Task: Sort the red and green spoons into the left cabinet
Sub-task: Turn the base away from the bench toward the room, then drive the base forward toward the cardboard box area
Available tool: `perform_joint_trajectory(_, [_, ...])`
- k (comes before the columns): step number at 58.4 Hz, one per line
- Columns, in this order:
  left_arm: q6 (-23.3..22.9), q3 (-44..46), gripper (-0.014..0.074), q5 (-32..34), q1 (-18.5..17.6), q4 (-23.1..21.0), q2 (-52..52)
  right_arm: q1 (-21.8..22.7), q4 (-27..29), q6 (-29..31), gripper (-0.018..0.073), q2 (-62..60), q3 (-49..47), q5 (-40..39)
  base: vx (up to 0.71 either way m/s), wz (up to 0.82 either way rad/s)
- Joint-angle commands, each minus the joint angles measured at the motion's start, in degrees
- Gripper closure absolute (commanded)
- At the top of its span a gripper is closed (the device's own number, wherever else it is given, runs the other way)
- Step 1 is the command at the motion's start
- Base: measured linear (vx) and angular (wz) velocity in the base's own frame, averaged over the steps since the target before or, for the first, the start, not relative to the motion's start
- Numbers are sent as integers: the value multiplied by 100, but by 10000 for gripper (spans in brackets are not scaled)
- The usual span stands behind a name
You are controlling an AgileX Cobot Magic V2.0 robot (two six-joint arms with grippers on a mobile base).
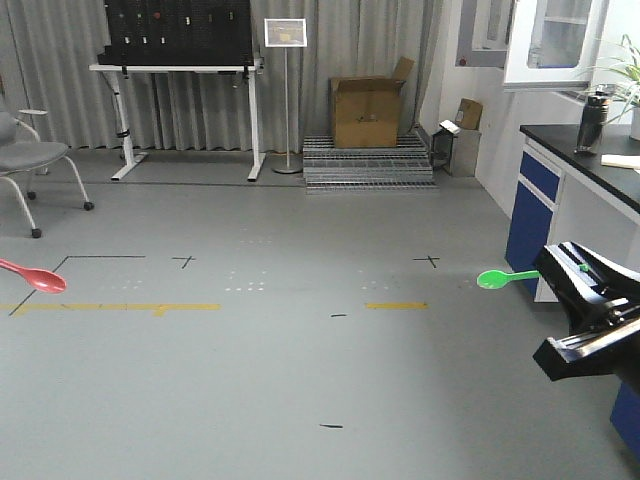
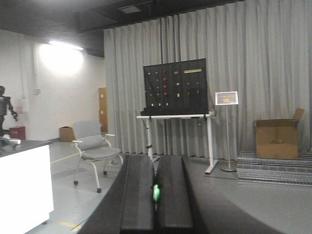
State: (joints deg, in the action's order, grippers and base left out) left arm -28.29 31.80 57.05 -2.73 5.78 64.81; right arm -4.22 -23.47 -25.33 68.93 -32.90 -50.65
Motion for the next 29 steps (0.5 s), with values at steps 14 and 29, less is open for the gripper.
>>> perform_joint_trajectory(14, [-7,144,540,372,-14,-46,-112,15,95,-18,479,-132,-144,-383,39,-18])
perform_joint_trajectory(29, [-7,144,540,372,-14,-46,-112,15,95,-18,479,-132,-144,-383,38,-14])
